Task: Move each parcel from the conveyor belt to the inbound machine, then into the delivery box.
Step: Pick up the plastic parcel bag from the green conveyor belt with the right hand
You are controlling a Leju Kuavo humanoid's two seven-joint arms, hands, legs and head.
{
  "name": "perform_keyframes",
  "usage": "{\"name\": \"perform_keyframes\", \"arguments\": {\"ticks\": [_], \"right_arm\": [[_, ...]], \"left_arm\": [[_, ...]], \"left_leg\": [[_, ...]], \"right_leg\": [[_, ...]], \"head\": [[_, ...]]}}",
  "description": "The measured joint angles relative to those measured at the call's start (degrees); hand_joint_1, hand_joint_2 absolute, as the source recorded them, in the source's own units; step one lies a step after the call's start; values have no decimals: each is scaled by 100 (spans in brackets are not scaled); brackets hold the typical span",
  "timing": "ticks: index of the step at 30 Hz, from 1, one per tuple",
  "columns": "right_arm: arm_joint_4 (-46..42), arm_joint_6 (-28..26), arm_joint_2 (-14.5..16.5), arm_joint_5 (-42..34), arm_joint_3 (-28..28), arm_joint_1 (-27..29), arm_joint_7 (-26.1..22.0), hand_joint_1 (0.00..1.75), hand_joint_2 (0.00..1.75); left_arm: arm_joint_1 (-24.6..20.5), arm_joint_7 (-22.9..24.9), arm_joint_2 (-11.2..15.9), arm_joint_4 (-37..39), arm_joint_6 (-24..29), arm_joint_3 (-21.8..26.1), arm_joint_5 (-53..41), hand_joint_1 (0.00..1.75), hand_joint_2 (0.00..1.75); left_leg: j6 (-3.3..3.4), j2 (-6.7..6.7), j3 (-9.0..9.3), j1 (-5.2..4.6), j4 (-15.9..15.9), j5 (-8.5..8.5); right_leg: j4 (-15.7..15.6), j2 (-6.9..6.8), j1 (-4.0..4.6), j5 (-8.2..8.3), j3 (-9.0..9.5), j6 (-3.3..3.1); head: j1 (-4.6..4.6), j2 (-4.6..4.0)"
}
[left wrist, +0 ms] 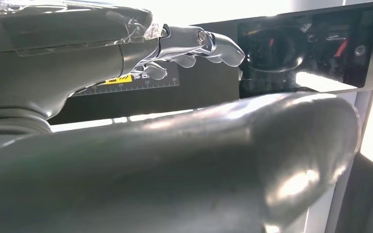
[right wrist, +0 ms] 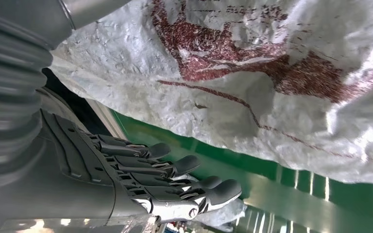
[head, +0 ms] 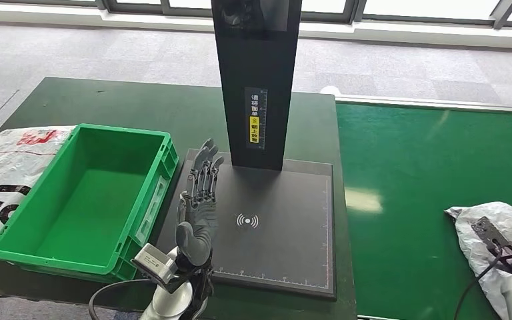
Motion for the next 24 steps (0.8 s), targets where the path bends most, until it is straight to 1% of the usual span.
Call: {"name": "perform_keyframes", "arguments": {"ticks": [4,8,11,14,19,21,23,24], "right_arm": [[326,32,-144,-34,0,-29,-8,0,175],[484,52,-222,-41,0,-34,-12,0,175],[561,156,-269,-39,-1,-24,91,0,175],[635,280,-351,-80,-16,56,203,0,175],[726,478,-420,-166,-88,250,185,0,175],[755,662,-415,-139,-124,270,171,87,175],[785,959,-398,-64,-153,276,176,175,175],[796,1166,-386,-7,-160,276,181,175,175]], "left_arm": [[0,-1,0,21,2,0,-1,0,0],[-1,-1,0,40,2,0,-2,0,0],[-2,5,0,48,-13,0,-2,0,0],[-4,23,0,59,-51,0,0,0,0],[-10,51,0,95,-71,0,1,0,0],[-11,52,0,104,-71,0,2,0,0],[-11,52,0,108,-70,0,3,0,0],[-12,52,1,111,-70,0,3,0,0]], "left_leg": [[-1,0,-6,-1,-2,-1],[-1,2,-8,-1,-2,-1],[0,0,-5,-1,-2,-1],[0,-7,-5,-1,-2,-1],[0,-7,-5,0,-1,-1],[0,-7,-4,3,-2,-2],[0,-6,-2,7,-2,-2],[-1,-3,0,8,-2,-3]], "right_leg": [[0,0,0,-3,-4,-1],[-1,2,-1,-3,-6,-1],[-1,0,-2,-3,-8,-1],[-2,-6,-3,-3,-6,-1],[-4,-6,-1,-4,-5,-1],[-5,-6,1,-5,-4,0],[-7,-5,5,-5,-2,1],[-8,-2,6,-5,1,1]], "head": [[1,0],[1,0],[0,0],[0,0],[0,0],[0,0],[0,0],[0,0]]}}
